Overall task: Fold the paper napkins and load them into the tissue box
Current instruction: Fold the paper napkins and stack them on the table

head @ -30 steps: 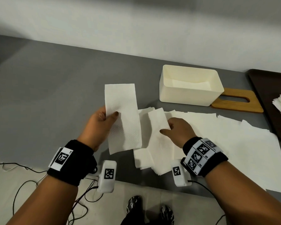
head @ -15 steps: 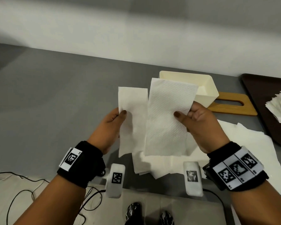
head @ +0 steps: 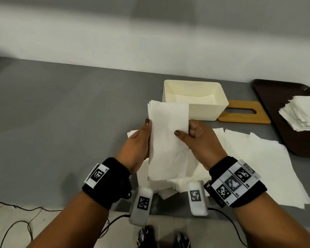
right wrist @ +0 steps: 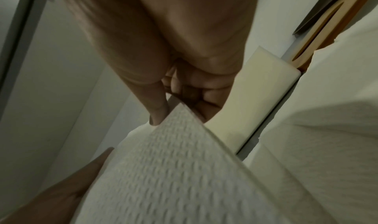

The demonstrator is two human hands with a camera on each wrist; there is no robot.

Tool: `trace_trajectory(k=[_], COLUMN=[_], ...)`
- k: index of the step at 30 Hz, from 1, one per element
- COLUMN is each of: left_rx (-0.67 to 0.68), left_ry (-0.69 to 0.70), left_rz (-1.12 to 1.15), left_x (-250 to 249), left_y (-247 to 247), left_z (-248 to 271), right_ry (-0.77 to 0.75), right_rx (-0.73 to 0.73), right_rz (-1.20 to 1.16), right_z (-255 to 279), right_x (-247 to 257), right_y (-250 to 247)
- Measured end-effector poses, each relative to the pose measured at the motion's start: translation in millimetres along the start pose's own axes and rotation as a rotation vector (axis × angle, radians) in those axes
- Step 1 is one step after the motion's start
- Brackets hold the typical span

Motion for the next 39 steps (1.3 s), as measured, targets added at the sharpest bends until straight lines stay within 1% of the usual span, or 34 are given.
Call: trace_trajectory(k=[3,6,8,10,13,16,19,20,23,25,28,32,36,39], left_rx=[0.024,0.036,0.025,-0.040,-0.071,-0.107,-0.121,-0.126,-0.139,-0.130,-0.107,-0.095,-0.071,-0.067], left_ry=[0.033,0.058,0.091,0.129,0.165,0.170,0.165,0.160,0.147,0.147,0.153,0.149,0.129,0.121], left_rz=[-0.031,-0.131,-0.168,-0.192,-0.157,-0.118,-0.090,-0.084,-0.077,-0.078,-0.093,-0.103,-0.103,-0.100], left_x=[0,5,11,14,10,7,7,8,9,8,8,10,12,12], left_y=[6,10,9,2,-6,-14,-19,-19,-19,-15,-10,-7,-6,-6], left_z=[-1,-6,-12,-16,-19,-21,-22,-23,-23,-23,-24,-25,-26,-25], right_ry=[0.005,0.019,0.037,0.122,0.270,0.400,0.453,0.465,0.513,0.549,0.616,0.668,0.707,0.690], right_rx=[-0.014,-0.027,-0.067,-0.141,-0.224,-0.192,-0.104,-0.101,-0.167,-0.220,-0.216,-0.187,-0.196,-0.168], right_rz=[0.045,0.088,0.133,0.154,0.259,0.443,0.514,0.521,0.550,0.669,0.796,0.831,0.792,0.767], right_z=[1,2,0,-1,3,11,17,18,19,20,21,18,15,14], right_x=[-2,-5,-8,-16,-42,-66,-77,-78,-79,-77,-77,-83,-87,-84], right_y=[0,1,-6,-23,-58,-74,-64,-60,-54,-59,-65,-68,-74,-75])
Point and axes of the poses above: each hand's wrist, its own z-axis away from the middle knuckle, its own y-axis out of the palm, x = y × z, the point moved 3 cm from there along -z, towards the middle knuckle, and after that the axes turned 1 degree about x, right-handed, at the moved point
